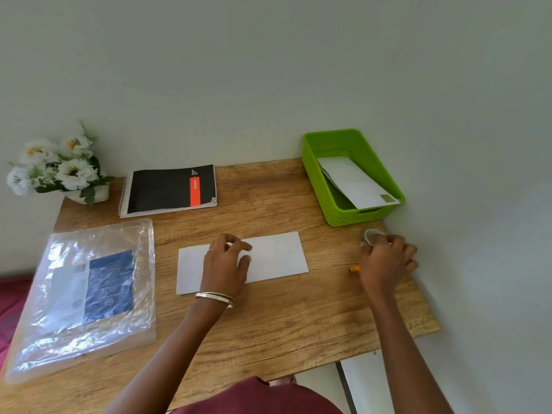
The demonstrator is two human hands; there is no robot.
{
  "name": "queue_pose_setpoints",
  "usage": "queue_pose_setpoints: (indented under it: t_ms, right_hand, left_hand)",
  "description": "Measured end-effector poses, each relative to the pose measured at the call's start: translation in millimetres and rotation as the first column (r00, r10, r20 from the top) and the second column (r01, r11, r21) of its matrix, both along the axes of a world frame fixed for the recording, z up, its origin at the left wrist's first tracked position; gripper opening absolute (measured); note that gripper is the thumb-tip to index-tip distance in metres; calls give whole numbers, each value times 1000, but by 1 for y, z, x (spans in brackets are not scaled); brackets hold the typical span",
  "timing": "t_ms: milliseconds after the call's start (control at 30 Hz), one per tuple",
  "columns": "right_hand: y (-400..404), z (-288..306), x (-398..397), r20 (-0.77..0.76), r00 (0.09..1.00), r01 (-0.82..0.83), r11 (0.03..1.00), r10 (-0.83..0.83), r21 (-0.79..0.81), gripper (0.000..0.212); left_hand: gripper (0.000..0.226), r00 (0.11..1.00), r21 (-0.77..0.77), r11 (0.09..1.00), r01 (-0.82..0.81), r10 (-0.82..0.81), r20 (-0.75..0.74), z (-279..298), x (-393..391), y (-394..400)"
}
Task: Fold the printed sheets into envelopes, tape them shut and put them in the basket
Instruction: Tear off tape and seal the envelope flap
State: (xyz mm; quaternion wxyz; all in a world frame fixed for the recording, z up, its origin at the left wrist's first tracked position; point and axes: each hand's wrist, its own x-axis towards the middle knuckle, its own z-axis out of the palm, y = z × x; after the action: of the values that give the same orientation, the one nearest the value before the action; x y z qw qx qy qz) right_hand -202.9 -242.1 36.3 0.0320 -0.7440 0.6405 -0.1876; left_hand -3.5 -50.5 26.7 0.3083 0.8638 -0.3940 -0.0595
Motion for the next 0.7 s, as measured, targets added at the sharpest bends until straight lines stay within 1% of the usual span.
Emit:
queue_pose_setpoints:
  t_ms: [67,133,200,300,333,400,433,467,533,567,600,633,700]
  right_hand:
    - [-12,-1,-6,-57,998,6,998,-3,59,25]
    - [-20,-7,-7,-120,992,-36,995,47,93,29]
    - [-25,-12,-5,-127,989,-58,993,71,102,27]
    - [-26,-10,0,-38,999,-31,993,36,111,22]
    - [-23,-6,1,12,1000,-26,993,25,118,23]
    - [-16,0,1,164,986,-61,990,40,127,27]
    - [-10,3,0,264,962,-107,985,68,136,29]
    - [-3,6,-1,382,917,-177,973,110,146,30]
    - [13,13,-2,624,763,-345,923,171,169,28]
    - [22,17,-2,709,681,-419,891,181,176,26]
    - [30,19,-1,765,616,-484,857,190,177,25]
    - [37,21,0,795,571,-537,826,204,173,24]
    - [49,24,4,815,515,-618,774,265,138,25]
  left_hand:
    - [23,998,-5,1000,30,-30,51,2,-7,-10]
    - [23,997,-11,998,54,-54,57,5,-13,-17]
    - [22,994,-21,995,93,-92,56,7,-19,-22]
    - [20,988,-50,987,151,-149,31,8,-25,-24]
    - [20,986,-66,984,167,-167,17,9,-27,-25]
    - [17,980,-105,976,193,-197,-26,14,-34,-27]
    - [15,976,-132,971,200,-210,-66,19,-38,-29]
    - [13,968,-164,966,201,-222,-119,24,-42,-29]
    - [9,938,-237,955,175,-235,-254,36,-51,-31]
    - [7,915,-264,954,142,-228,-331,42,-55,-31]
    - [6,889,-278,955,101,-213,-405,47,-58,-32]
    - [7,863,-281,958,61,-192,-468,51,-61,-32]
    - [9,826,-270,963,3,-154,-542,59,-64,-32]
